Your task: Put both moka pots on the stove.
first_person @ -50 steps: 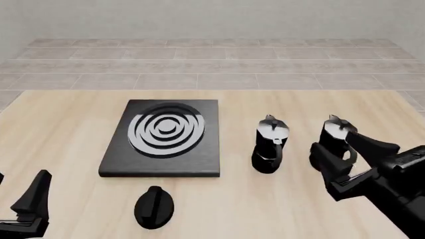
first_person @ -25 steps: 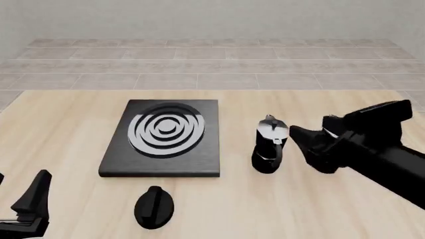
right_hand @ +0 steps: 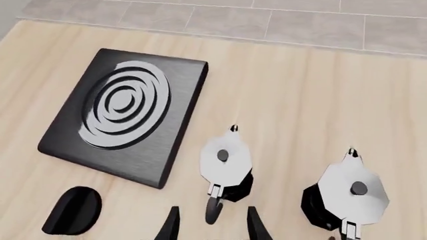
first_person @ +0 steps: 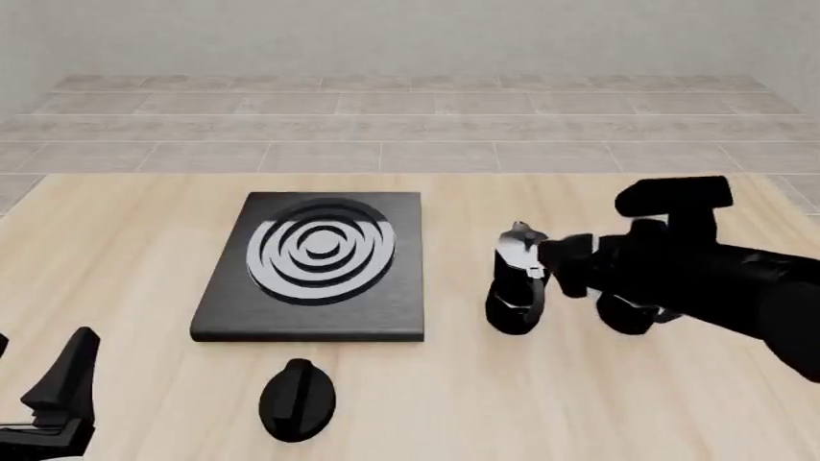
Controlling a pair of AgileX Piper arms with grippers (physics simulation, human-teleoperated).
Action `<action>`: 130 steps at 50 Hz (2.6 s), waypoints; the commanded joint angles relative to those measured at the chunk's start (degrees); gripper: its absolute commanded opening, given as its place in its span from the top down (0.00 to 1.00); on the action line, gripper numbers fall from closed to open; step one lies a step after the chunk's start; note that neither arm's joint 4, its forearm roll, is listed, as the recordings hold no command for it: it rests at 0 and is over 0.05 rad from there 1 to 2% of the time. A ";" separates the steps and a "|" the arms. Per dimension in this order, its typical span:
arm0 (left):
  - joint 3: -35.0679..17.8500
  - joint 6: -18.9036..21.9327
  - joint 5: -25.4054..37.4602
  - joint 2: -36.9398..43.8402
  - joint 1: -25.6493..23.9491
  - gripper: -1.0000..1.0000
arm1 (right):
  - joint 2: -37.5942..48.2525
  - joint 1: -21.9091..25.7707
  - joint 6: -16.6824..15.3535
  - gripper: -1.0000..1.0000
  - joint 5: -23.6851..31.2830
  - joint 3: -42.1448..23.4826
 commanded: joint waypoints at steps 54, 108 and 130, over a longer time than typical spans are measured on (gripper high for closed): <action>-0.01 -0.99 -0.49 0.65 0.14 0.00 | 21.41 1.81 12.28 0.00 -3.66 -2.98; -0.20 -1.57 -0.23 0.42 0.50 0.00 | 12.76 6.83 -4.99 1.00 -6.91 -4.00; -0.18 -1.66 0.04 0.04 0.51 0.00 | 19.92 9.92 -9.65 1.00 -2.09 -19.38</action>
